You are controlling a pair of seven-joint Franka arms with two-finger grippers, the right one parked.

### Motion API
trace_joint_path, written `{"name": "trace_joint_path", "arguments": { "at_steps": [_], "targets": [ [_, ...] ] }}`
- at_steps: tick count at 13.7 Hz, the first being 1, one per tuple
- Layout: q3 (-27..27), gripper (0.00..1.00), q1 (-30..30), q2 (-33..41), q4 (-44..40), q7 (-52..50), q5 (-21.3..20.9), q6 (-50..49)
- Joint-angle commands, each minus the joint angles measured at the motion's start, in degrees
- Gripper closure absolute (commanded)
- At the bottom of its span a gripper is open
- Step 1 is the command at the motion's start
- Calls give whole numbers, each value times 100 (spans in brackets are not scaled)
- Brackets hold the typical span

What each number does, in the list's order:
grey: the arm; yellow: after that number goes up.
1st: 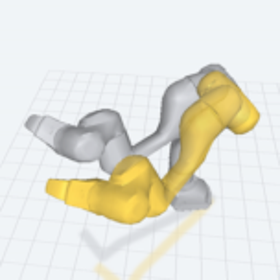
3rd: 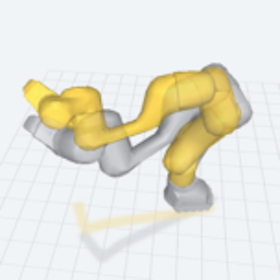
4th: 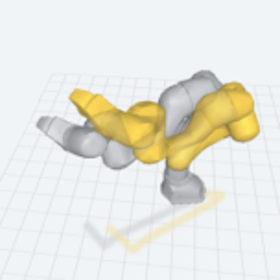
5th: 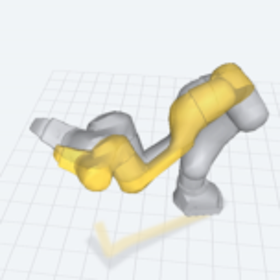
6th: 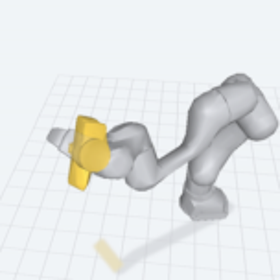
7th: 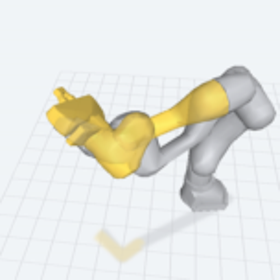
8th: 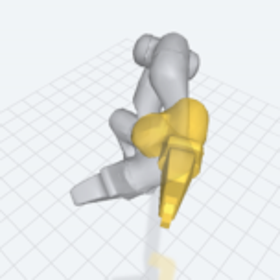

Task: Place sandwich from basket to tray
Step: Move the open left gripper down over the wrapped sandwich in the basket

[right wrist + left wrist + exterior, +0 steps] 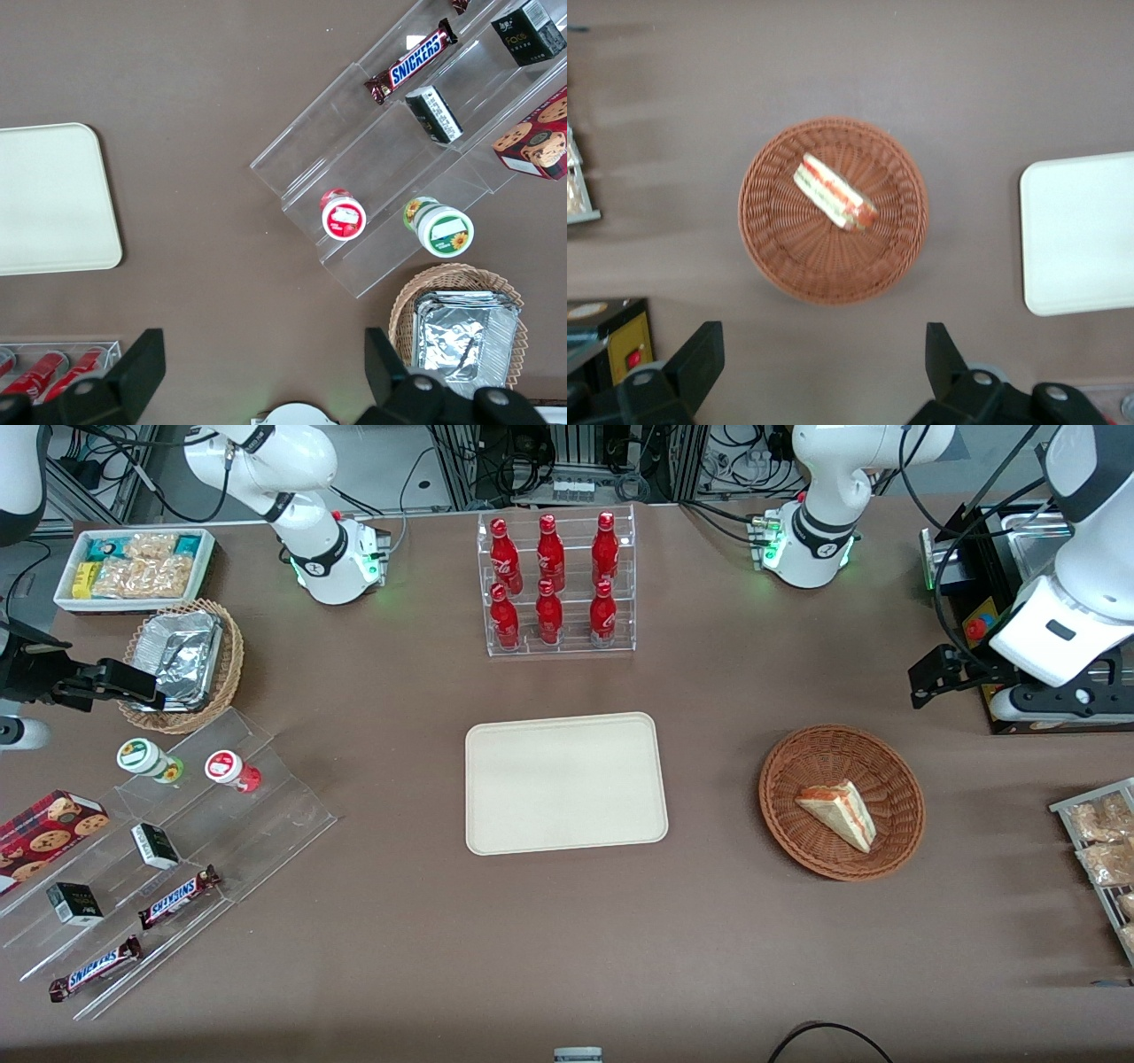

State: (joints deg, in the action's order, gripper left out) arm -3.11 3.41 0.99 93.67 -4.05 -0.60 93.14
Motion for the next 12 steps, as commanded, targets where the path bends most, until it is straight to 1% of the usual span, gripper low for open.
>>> {"name": "trace_joint_path", "arguments": {
  "at_steps": [1, 3, 5, 10, 12],
  "targets": [
    [3, 0, -25, 42, -165, -70, -37, -487],
    [3, 0, -16, -107, -112, -166, -72, -402],
    [-5, 0, -7, -300, 36, -202, -203, -157],
    [-5, 0, -16, -590, 1160, -833, -204, 1546],
    [-5, 0, -16, -731, 1591, -1429, -204, 2310]
  ]
}}
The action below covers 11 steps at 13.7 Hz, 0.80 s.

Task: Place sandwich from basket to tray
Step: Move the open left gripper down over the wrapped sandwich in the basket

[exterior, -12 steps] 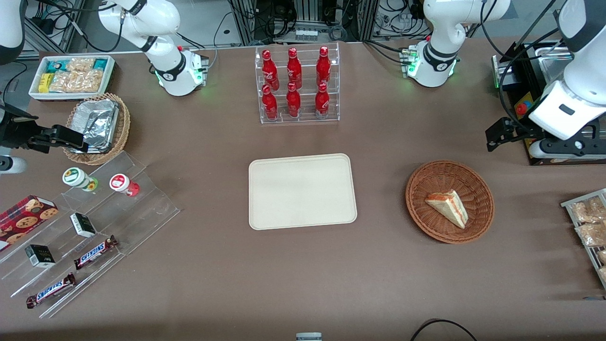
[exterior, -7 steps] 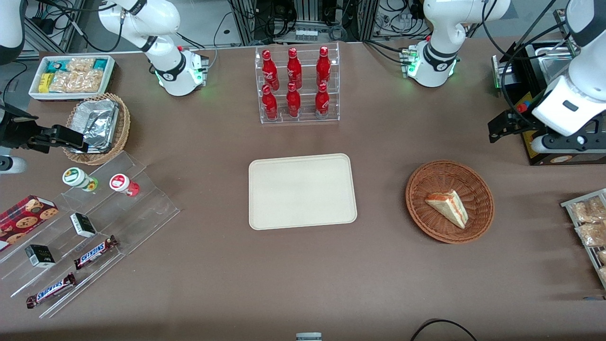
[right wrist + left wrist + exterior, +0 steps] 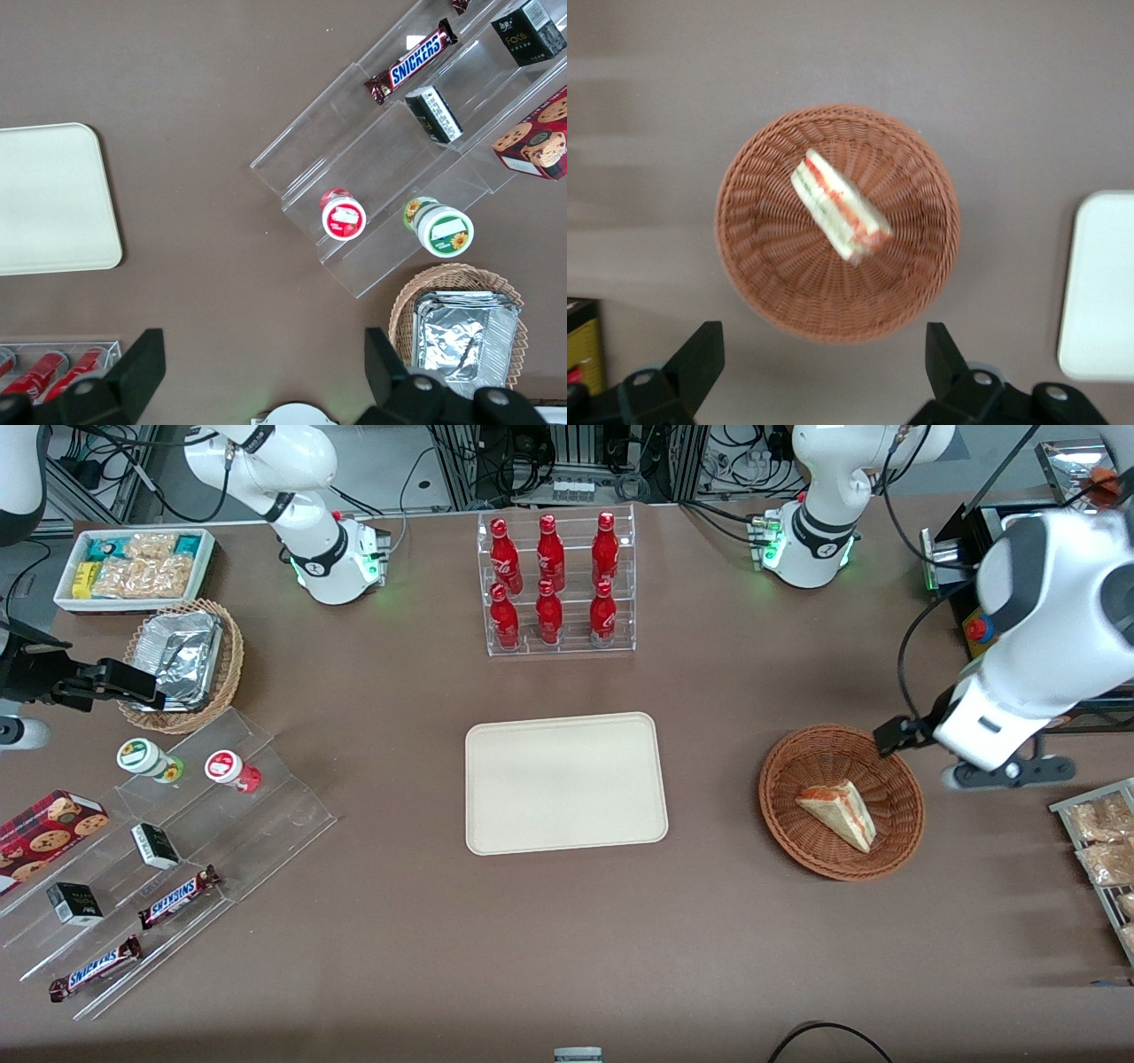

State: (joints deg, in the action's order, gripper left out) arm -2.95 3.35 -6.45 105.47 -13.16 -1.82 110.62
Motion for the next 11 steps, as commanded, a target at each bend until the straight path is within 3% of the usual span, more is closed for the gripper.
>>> {"name": "trace_joint_path", "arguments": {
  "at_steps": [1, 7, 11],
  "targets": [
    [-22, 0, -10, -58, 579, -869, -81, 853],
    [-13, 0, -18, -400, 1502, -2698, -37, 2533],
    [-13, 0, -27, -568, 1958, -2929, -29, 2997]
  ]
}}
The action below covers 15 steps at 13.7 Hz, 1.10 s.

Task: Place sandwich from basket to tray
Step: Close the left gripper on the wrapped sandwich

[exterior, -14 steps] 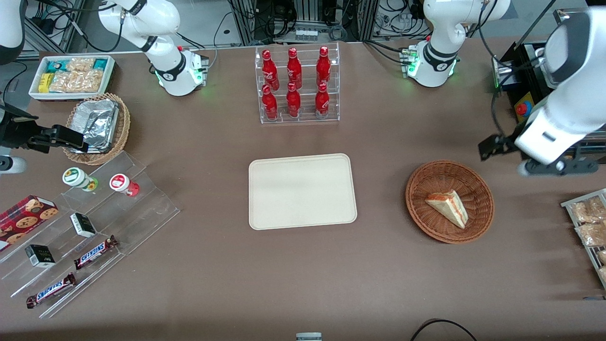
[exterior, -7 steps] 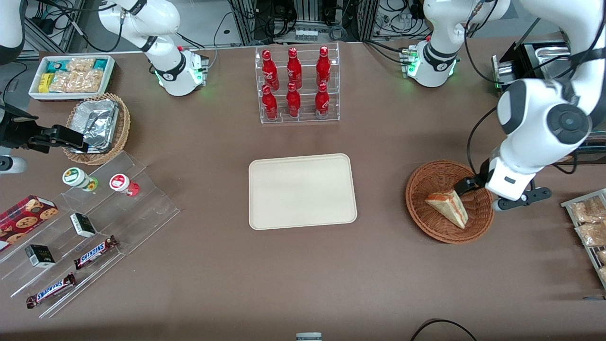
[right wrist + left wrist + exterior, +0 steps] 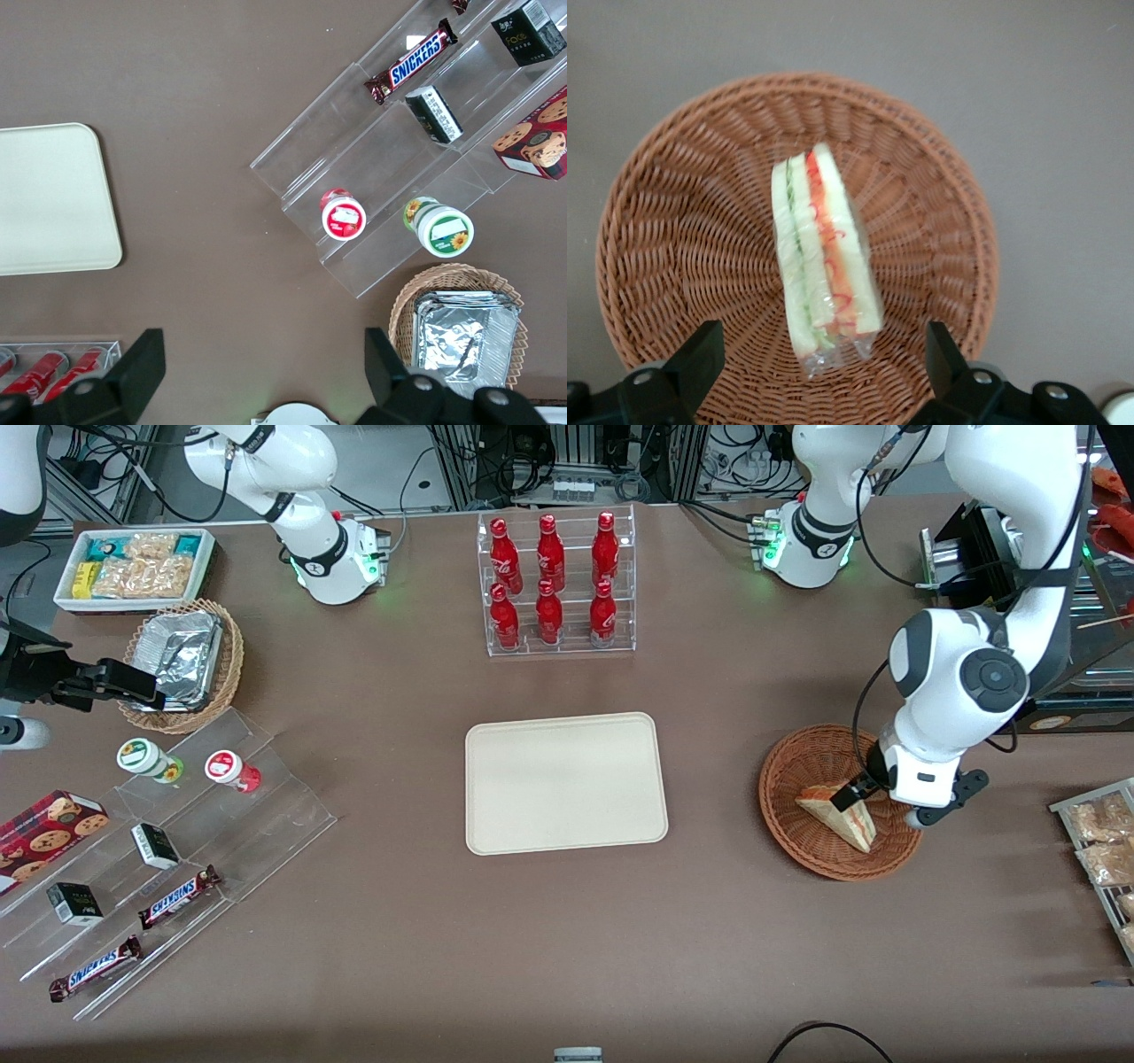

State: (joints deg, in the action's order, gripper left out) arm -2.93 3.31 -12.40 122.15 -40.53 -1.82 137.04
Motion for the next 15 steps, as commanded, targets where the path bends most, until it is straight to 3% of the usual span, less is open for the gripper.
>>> {"name": "trace_joint_path", "arguments": {
  "at_steps": [1, 14, 15],
  "targets": [
    [-14, 0, -24, 10, 396, -201, -12, 489],
    [-14, 1, -50, -421, 371, -605, 50, 1079],
    [-14, 12, -50, -430, 371, -614, 50, 1106]
  ]
}}
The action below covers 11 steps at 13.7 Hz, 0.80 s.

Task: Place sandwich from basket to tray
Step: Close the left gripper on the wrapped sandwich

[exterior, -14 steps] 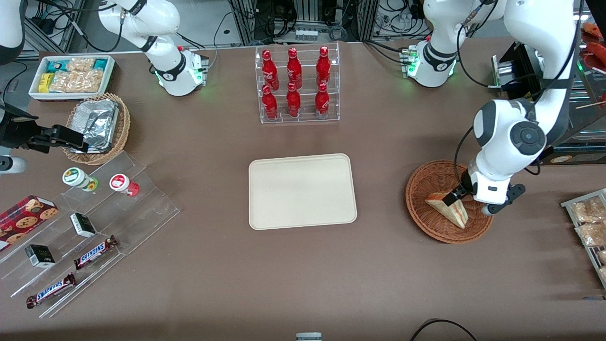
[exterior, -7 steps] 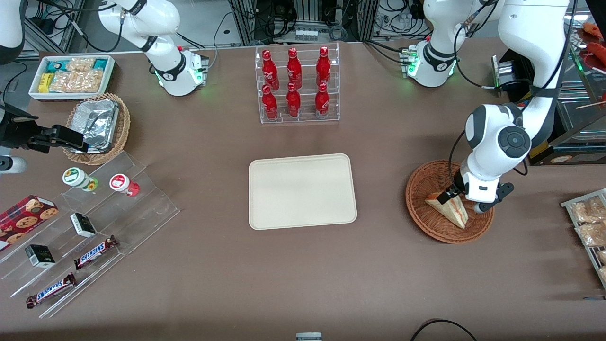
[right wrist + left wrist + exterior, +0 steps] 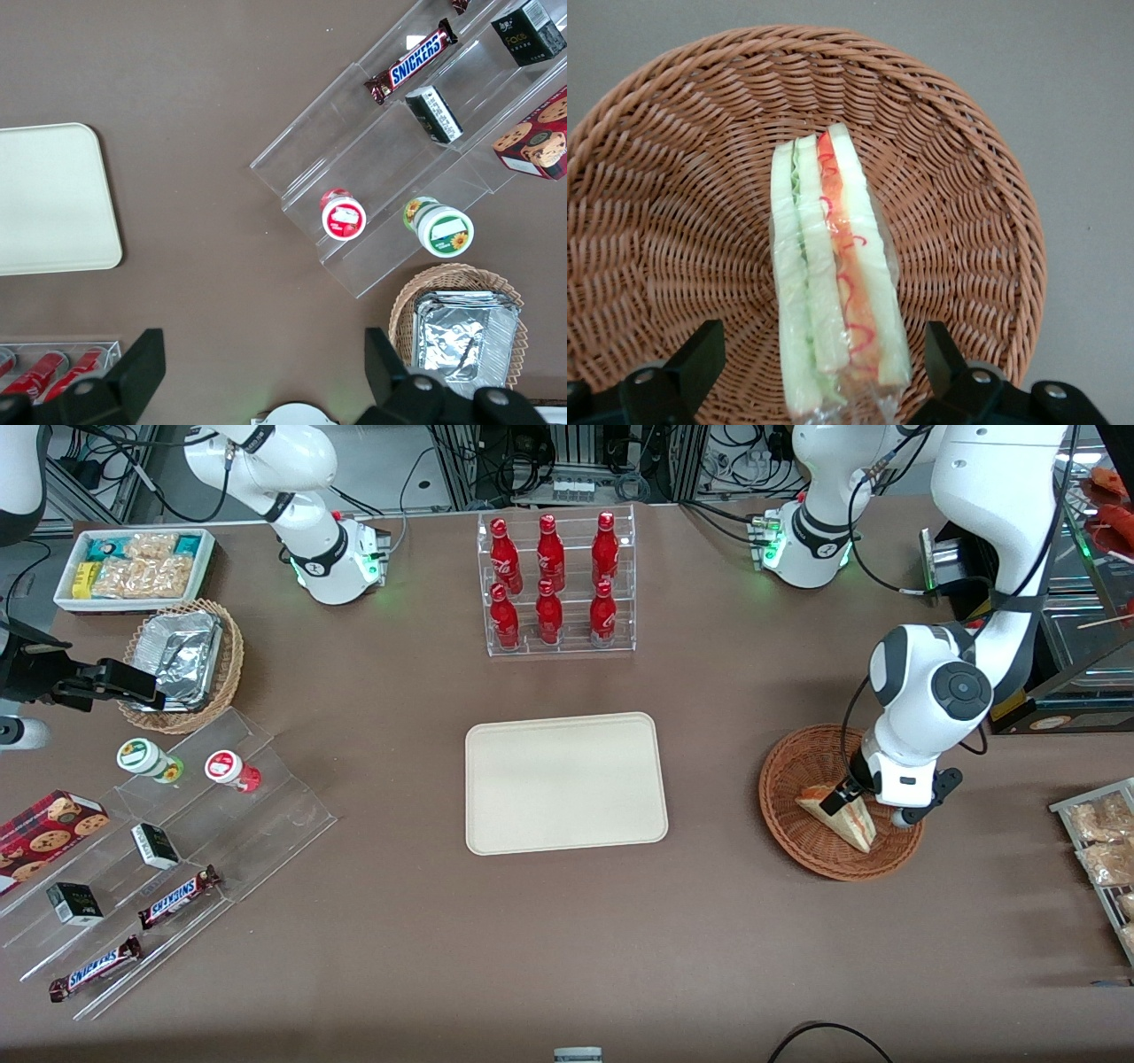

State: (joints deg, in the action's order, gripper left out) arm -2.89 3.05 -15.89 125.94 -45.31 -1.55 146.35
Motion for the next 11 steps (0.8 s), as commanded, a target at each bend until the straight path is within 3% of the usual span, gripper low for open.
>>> {"name": "trace_joint_path", "arguments": {
  "at_steps": [1, 2, 3, 6, 11],
  "targets": [
    [-18, 44, -24, -89, -17, -136, 23, 174],
    [-18, 77, -24, -107, -26, -136, 23, 166],
    [-18, 100, -24, -107, -52, -136, 15, 140],
    [-27, 100, 11, -37, -306, -119, 6, -140],
    [-97, 100, 414, 209, -1578, -101, -91, -2351]
  ]
}}
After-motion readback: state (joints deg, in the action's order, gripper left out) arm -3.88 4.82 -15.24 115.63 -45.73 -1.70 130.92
